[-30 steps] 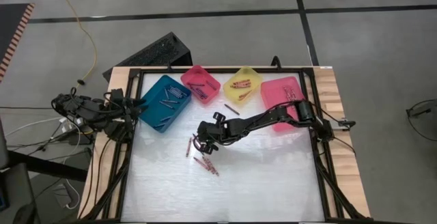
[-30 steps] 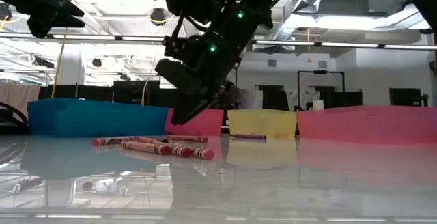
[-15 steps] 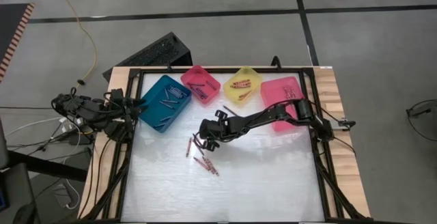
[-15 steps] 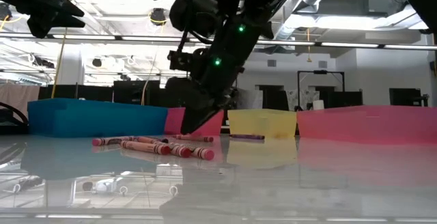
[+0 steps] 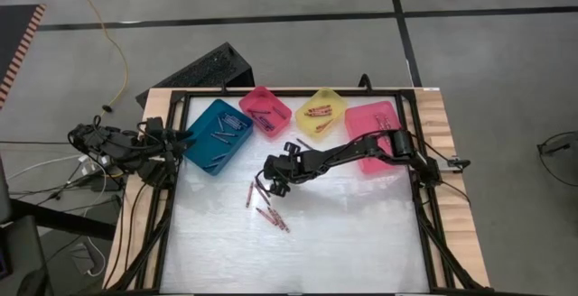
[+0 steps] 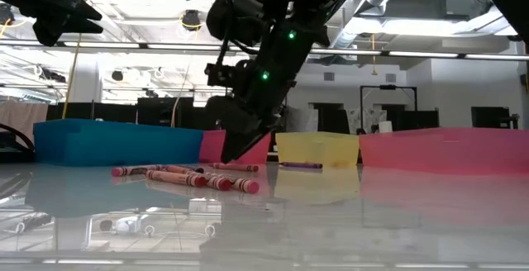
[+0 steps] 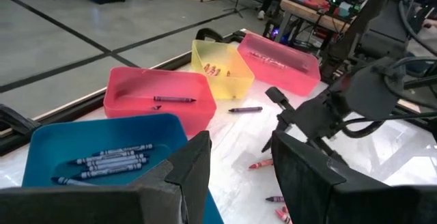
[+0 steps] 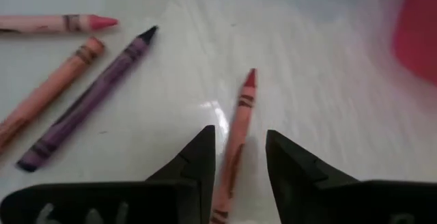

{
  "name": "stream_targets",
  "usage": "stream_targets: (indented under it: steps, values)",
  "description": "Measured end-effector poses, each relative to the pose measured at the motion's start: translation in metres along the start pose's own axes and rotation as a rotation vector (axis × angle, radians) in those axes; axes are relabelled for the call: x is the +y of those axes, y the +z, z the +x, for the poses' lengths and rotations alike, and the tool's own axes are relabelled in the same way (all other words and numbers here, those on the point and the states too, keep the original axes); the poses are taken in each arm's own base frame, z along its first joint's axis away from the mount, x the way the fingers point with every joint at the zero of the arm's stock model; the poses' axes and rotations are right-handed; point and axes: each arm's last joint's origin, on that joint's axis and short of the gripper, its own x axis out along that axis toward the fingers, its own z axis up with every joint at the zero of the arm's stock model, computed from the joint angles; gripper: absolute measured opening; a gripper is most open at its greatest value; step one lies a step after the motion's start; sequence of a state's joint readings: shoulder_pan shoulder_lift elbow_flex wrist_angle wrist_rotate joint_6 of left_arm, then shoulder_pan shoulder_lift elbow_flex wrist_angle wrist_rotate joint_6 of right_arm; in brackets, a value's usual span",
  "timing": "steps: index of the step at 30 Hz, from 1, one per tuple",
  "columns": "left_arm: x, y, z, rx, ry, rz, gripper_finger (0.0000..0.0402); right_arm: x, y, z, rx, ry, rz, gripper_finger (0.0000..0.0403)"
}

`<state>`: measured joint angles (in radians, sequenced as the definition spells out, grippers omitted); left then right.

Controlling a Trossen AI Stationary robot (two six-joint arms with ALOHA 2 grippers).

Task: Sort crayons
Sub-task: Put the red crayon into the yellow bin

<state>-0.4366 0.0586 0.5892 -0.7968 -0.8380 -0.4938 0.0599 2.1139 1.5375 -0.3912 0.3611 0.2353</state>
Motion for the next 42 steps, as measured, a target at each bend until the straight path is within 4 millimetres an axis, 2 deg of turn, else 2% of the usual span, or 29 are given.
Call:
stream_targets:
  steps: [18,26,29,42]
  values:
    - [0.0,0.0,0.0,0.0,-0.001,0.0,0.0145,-0.004,-0.003,0.003,0.026,0.01,0.036,0.0116]
    - [0.0,0.0,0.0,0.001,-0.001,0.0,0.0145,-0.009,-0.021,0.013,0.046,-0.002,0.115,0.0116]
    - [0.0,0.0,0.0,0.001,-0.001,0.0,0.0145,-0.009,-0.021,0.013,0.046,-0.009,0.123,0.0115]
    - [0.0,0.0,0.0,0.0,0.0,0.0,0.0145,-0.008,-0.022,0.014,0.04,-0.008,0.125,0.0045]
